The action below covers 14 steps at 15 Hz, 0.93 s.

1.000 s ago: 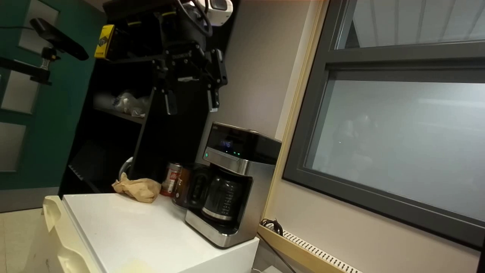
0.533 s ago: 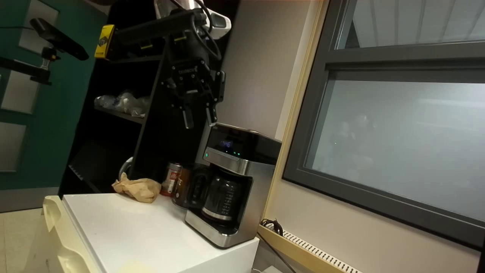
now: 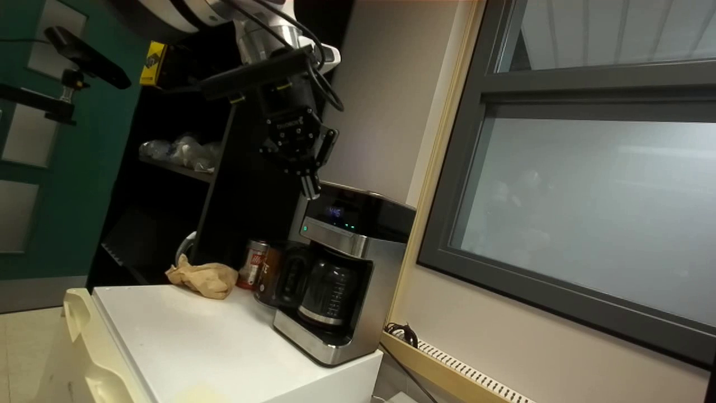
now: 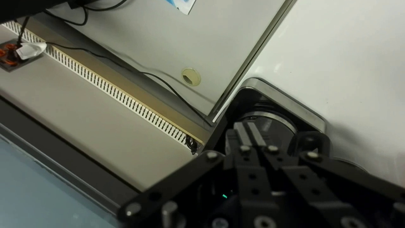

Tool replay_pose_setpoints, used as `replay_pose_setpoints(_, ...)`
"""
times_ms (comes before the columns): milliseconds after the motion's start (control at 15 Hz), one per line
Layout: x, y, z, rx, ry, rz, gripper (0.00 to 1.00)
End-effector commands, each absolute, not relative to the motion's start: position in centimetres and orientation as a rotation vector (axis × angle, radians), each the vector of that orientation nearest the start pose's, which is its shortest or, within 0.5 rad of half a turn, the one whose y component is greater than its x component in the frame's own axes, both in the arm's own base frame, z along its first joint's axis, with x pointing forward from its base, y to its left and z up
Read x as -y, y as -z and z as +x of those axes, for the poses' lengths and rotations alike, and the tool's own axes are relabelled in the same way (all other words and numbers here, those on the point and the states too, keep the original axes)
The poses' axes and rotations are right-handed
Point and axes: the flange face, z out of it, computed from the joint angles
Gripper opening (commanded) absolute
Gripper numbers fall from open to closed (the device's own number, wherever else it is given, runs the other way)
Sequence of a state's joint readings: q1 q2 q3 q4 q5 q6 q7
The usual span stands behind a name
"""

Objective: Press a button on the coffee maker.

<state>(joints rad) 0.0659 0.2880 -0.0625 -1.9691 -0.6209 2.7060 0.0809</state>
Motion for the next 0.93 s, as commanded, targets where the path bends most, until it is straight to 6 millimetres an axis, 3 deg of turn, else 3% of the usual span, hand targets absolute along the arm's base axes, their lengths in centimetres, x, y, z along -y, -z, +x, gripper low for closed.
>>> replay_pose_setpoints(0, -3.6, -36.1, 66.2, 0.808, 0.875, -3.371, 0.01)
replay_pose_setpoints(400, -5.3, -34.4, 68.8, 0.878, 1.012, -3.392, 0.01)
replay_pose_setpoints(867, -6.6, -32.2, 71.8, 0.840, 1.149, -3.379, 0.01)
